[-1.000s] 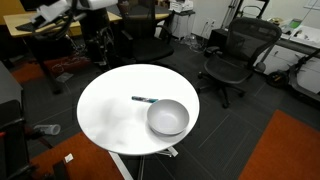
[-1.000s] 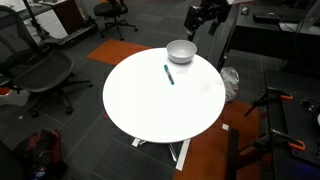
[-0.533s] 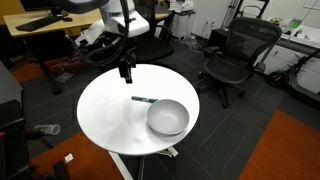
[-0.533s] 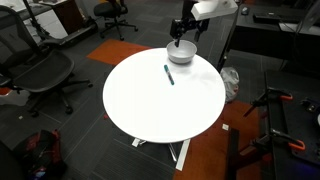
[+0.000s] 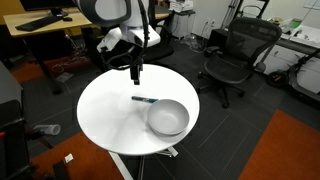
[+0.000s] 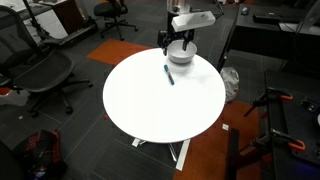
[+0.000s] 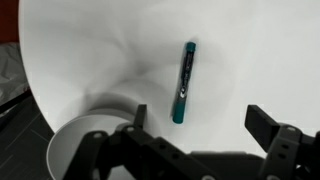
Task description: Put the marker in the bowl
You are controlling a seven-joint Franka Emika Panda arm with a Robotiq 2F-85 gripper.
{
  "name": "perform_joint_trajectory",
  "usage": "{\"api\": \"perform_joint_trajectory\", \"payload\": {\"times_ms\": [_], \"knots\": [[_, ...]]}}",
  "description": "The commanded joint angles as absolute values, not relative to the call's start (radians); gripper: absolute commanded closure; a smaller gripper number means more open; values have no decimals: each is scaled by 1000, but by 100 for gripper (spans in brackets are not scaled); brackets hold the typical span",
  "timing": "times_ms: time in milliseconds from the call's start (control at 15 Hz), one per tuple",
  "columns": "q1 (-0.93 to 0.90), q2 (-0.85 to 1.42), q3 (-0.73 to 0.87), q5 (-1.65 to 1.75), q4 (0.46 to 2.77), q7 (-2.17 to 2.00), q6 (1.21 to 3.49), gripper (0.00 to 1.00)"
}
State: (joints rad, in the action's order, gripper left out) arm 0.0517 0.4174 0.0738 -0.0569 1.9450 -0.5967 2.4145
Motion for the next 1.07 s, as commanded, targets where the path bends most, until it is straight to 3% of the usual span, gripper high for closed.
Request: {"api": "perform_joint_trajectory", "payload": {"times_ms": [0, 1000], "knots": [[21, 466, 93, -92, 1883, -615, 2358, 0], [9, 607, 115, -112, 1861, -595, 2477, 0]]}}
